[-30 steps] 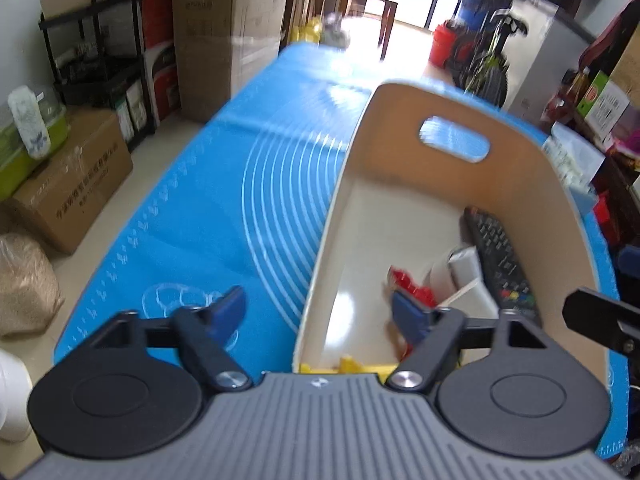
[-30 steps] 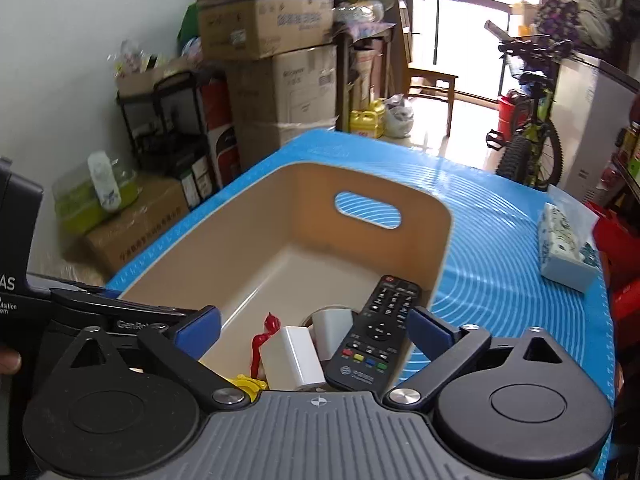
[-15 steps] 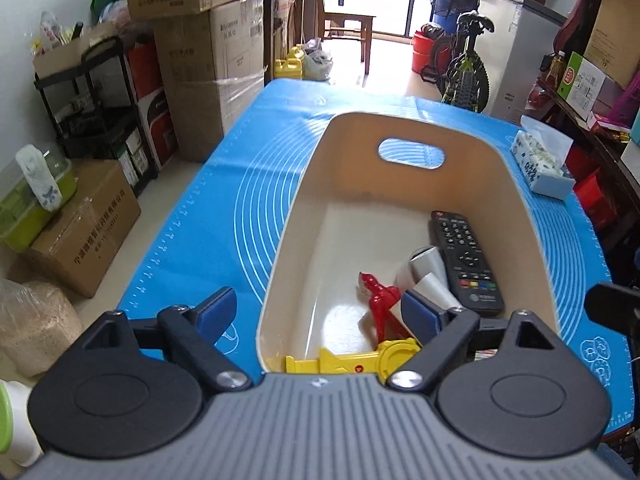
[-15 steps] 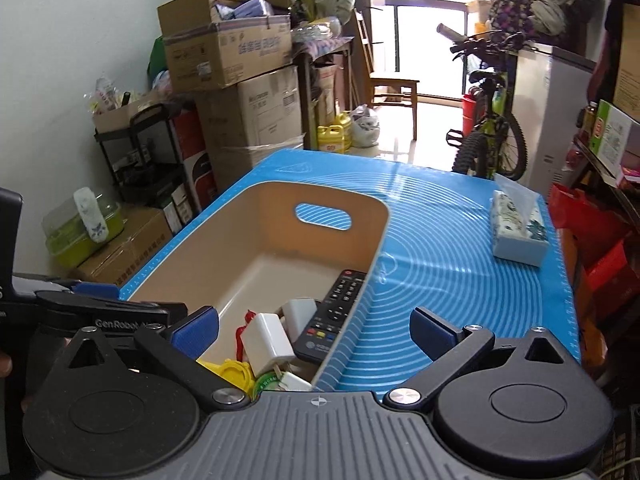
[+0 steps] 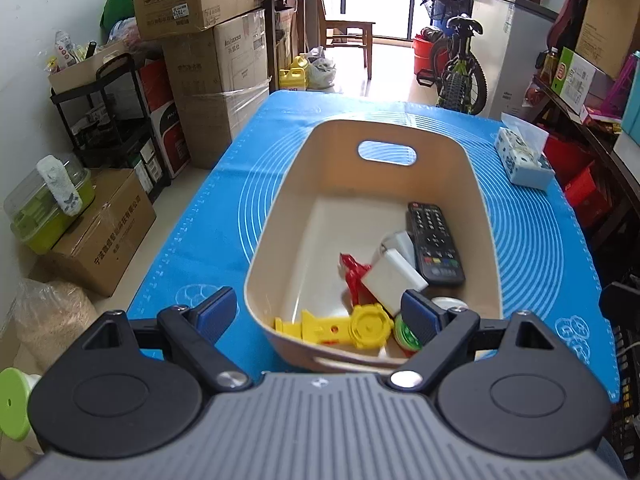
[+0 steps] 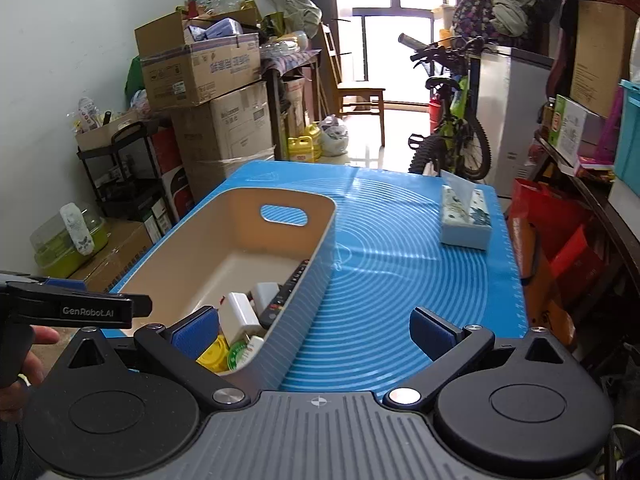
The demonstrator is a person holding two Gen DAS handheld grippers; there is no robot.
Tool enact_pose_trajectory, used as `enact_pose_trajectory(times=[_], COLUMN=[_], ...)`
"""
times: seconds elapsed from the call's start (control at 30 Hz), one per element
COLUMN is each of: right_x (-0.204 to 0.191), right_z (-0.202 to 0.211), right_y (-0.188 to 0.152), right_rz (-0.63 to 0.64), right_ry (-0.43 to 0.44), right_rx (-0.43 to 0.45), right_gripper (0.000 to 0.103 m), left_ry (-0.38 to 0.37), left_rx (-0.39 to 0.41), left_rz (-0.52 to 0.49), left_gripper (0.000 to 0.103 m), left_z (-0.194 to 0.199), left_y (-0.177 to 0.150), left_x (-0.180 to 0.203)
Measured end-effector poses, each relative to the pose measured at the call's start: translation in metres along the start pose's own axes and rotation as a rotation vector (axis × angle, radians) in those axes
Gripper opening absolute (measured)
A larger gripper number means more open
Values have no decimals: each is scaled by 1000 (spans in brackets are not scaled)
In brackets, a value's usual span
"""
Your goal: Organize rigid objects
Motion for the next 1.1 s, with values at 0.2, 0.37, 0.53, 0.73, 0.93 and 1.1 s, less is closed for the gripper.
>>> enact_pose_trajectory(times=[0.2,0.37,0.53,0.73,0.93,1.1], right_x=[4,8,9,12,11,11], right_z=[23,38,53,67,80,85], right_y=[-11,-20,-29,-38,-40,-45], right_rz=[-12,-29,-32,-51,-24,-8], right_ry=[-25,-41,-48,-42,-62,-73], right_rx=[-5,-25,-33,-33,-22,-41], right_gripper=[101,101,101,101,101,101], left_ry=[0,-7,-19,-54,-85,-92], left_rx=[-22,-40,-38,-22,-24,-25], left_rz=[-30,-31,-42,-71,-83,-88], left_gripper=[89,89,89,89,89,89], left_z=[19,34,47,61,68,72], left_y=[-12,-20,-25,-32,-39,-41], left_x=[9,13,21,34,39,39])
Point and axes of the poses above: each gripper's, at about its wrist camera, not at the fingertips, and z roughly against the way its jaws point, x to its right, y to its top, the point moved 1 cm from there along -z, roughly the way its jaws point, and after that the axes turned 3 degrees about x, right-handed, at the moved point
